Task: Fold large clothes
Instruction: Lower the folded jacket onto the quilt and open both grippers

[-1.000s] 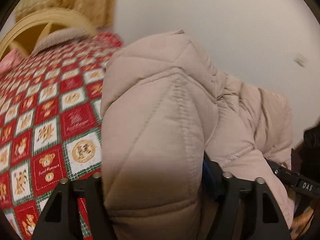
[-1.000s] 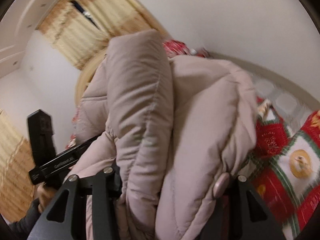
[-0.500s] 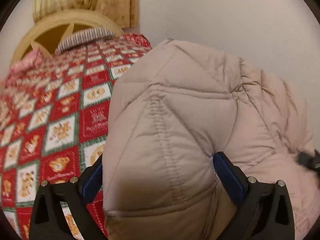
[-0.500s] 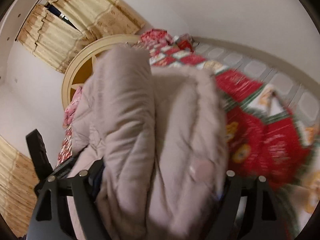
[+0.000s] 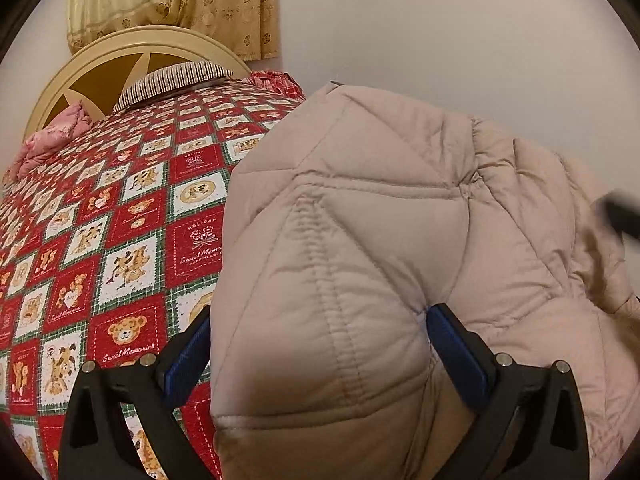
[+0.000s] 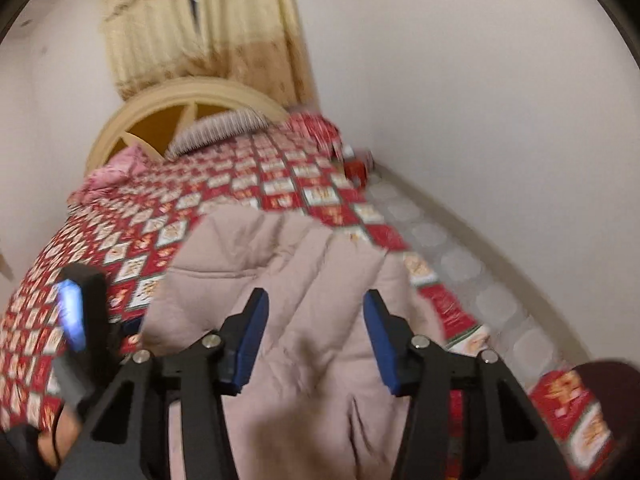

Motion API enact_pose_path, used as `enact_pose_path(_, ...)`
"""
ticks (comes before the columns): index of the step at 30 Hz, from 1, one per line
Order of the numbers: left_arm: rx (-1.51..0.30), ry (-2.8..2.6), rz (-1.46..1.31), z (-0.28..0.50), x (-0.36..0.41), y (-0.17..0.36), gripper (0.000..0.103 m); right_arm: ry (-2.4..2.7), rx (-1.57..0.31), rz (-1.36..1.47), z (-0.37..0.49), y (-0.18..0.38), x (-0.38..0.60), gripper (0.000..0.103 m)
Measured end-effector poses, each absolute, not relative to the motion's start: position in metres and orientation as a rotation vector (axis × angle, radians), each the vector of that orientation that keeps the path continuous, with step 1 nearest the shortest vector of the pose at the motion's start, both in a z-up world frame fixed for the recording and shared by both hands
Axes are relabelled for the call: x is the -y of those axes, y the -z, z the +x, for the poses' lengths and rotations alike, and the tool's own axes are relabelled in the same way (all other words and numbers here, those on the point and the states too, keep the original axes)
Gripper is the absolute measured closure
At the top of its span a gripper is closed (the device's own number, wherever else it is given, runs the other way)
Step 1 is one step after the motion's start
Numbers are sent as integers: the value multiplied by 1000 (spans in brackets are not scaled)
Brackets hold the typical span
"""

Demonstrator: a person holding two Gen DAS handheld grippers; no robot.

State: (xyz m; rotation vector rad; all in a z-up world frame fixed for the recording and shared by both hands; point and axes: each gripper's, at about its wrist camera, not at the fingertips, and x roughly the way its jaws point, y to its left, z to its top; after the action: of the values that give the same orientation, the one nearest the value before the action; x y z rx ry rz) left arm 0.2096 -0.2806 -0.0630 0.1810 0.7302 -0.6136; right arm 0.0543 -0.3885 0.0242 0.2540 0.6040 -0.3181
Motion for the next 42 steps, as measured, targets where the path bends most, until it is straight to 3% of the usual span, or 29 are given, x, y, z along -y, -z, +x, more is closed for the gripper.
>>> enact_pose_path(3,-733,623,183,210,283,63,1,390,-718,273,68,24,402,51)
enact_pose_path(8,-721,612,226,208,291,64,1,382,-698,340,62,50,416,51)
enact_pose_path(24,-778,688,252,230,304,74,1,478,-663,424,62,61,405,51)
enact_pose_path(34,-793,624,214,187,254,52,1,494,-659,389,57,57,400,52)
enact_pose_path(42,-689,599,289,128,220,23,1,510,-663,366,55,54,397,50)
